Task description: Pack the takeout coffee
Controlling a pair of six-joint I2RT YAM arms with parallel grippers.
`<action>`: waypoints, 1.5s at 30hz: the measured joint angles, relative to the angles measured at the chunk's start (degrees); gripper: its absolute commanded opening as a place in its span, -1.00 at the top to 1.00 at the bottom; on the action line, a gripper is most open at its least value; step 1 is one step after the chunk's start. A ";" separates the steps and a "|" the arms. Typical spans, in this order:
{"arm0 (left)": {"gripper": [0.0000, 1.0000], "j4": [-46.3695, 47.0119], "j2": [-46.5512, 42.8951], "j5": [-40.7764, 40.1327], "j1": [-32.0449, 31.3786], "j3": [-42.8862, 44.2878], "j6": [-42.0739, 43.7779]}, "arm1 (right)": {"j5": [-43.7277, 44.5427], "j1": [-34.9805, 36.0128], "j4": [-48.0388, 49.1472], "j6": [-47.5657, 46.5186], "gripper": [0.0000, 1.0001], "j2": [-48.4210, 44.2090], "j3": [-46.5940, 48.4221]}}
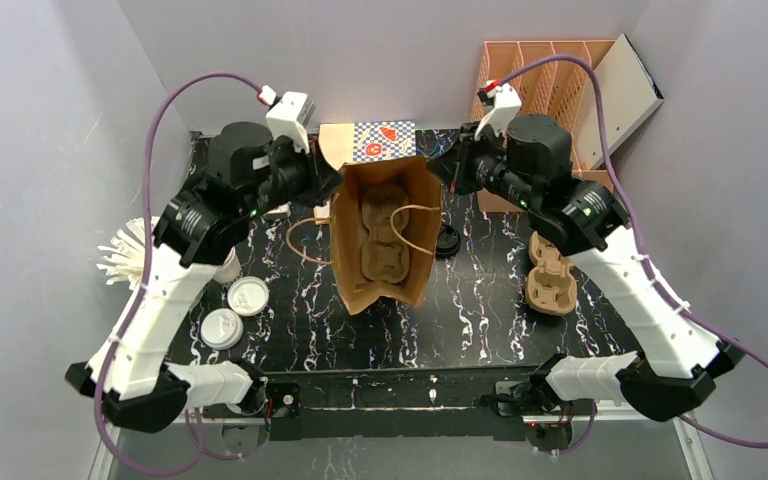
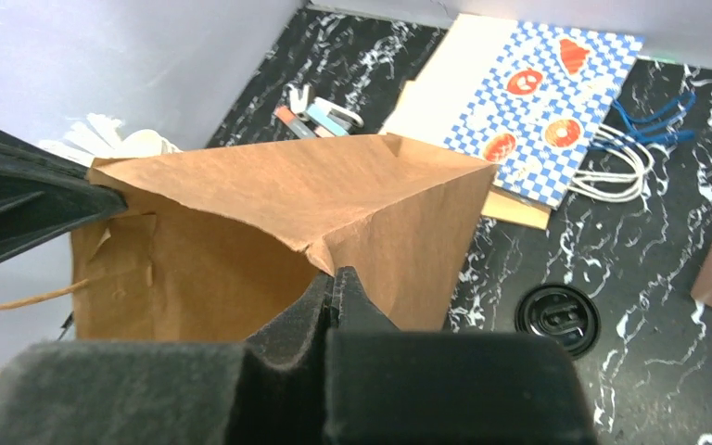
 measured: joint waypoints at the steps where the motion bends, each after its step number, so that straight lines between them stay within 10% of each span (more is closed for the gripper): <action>1: 1.00 1.66 -1.86 0.22 0.02 -2.05 0.17 | -0.44 0.04 1.46 -0.09 0.97 -1.20 -1.18; 15: 1.00 17.22 -17.14 9.05 0.09 -26.40 -0.24 | -8.68 0.24 12.87 -1.95 0.97 -10.34 -18.29; 29: 1.00 5.14 -4.26 2.64 0.22 -6.58 -11.30 | -7.30 0.15 0.87 -1.44 0.97 5.11 5.79; 45: 1.00 -2.10 4.81 2.45 8.90 -5.46 -15.98 | -10.51 -5.38 -12.13 3.43 0.97 23.10 19.02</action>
